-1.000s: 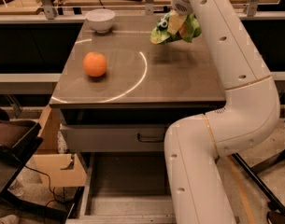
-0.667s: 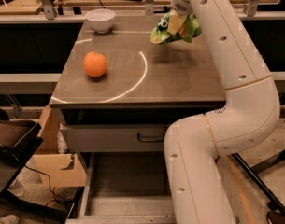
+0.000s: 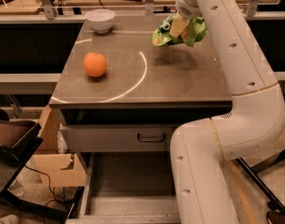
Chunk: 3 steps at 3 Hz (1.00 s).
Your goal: Place green rice chip bag into middle drawer
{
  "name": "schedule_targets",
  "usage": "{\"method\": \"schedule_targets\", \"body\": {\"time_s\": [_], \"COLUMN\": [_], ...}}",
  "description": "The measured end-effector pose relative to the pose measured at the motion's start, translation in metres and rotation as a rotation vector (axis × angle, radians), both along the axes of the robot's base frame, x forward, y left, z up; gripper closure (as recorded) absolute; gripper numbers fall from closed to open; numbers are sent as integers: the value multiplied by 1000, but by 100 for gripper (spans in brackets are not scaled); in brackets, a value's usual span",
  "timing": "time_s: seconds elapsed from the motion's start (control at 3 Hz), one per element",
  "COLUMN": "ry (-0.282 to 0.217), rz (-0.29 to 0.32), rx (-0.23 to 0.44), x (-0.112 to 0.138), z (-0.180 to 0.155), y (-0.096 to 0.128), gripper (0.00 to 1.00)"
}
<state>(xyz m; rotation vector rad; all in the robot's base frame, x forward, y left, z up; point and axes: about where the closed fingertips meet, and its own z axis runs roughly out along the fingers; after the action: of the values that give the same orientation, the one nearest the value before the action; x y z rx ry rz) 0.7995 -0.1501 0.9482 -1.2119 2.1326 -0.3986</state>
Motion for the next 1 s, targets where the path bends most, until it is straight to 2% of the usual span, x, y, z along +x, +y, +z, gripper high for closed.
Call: {"method": "schedule_targets", "body": {"time_s": [0.33,0.67,1.0], "ry": [-14,-14,-94], "rz": [0,0,11], "rx": [52,52,57], "x": [-4,-4,-1], "z": [-7,-7,9], "y": [-4,-4,-2], "gripper": [100,100,100]}}
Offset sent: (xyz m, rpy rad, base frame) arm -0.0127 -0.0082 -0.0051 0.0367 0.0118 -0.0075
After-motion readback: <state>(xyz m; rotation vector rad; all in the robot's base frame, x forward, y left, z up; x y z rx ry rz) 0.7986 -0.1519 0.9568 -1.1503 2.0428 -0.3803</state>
